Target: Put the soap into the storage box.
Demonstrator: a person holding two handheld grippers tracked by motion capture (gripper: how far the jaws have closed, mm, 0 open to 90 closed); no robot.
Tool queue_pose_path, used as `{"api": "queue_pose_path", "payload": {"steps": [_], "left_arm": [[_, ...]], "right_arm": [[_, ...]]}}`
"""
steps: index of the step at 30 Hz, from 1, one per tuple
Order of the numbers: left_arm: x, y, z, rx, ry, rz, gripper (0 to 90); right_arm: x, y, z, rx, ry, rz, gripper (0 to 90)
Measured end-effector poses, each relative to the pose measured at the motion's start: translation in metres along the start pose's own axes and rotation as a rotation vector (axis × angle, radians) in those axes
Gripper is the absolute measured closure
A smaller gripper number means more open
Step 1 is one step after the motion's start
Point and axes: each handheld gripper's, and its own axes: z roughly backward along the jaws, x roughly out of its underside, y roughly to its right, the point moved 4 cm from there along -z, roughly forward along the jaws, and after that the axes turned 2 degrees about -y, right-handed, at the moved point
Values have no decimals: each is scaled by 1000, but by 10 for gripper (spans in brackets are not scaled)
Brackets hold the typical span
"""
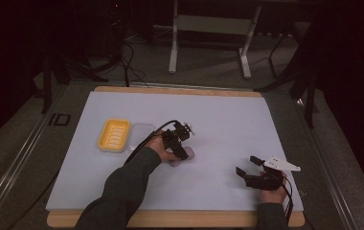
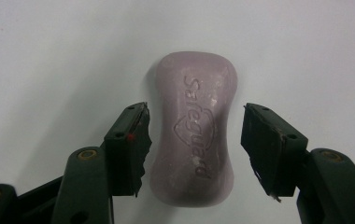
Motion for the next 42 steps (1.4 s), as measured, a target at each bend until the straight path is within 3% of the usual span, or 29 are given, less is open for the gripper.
{"api": "queue_pose_path", "payload": {"steps": [24, 42], "left_arm": [[-2, 1, -16, 21, -62, -13, 406], [-3, -2, -28, 13, -118, -13, 417]], "right_arm": [[0, 0, 0, 0, 0, 0, 155], [0, 0, 0, -1, -1, 0, 155]]}}
